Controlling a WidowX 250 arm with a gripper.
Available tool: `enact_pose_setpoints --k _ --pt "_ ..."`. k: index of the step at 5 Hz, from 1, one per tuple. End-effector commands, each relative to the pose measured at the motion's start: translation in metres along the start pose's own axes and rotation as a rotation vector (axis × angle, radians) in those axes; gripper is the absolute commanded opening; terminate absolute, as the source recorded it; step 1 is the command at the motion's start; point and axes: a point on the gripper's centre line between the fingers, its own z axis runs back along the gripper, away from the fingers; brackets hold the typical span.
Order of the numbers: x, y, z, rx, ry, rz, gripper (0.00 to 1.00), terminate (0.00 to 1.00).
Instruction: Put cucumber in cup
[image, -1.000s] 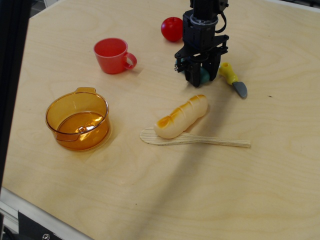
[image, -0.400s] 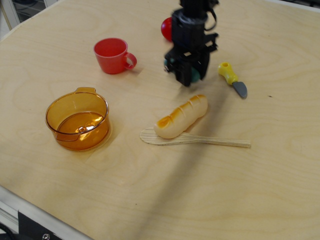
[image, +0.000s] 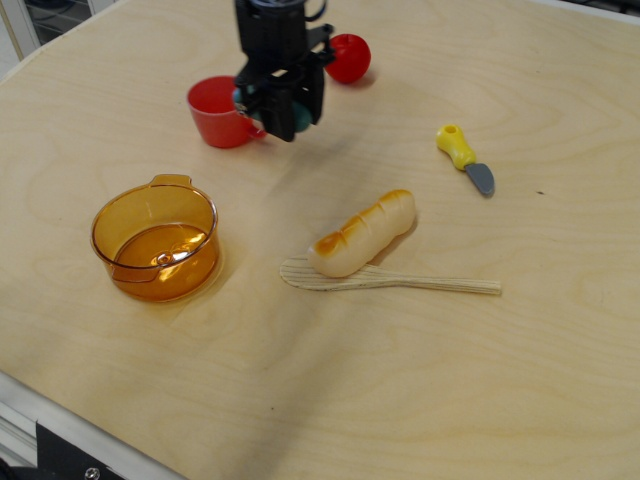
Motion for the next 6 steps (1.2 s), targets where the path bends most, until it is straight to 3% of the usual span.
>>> enact_pose_setpoints --k 1,5,6 --pt "0.02 0.013 0.05 -0.138 -0.006 0.087 0.0 0.0" --pt "0.049 -0.011 0.036 -0.139 0.048 0.125 0.0 0.0" --pt "0.056 -0.013 0.036 -0.129 0.043 0.139 1.0 0.0"
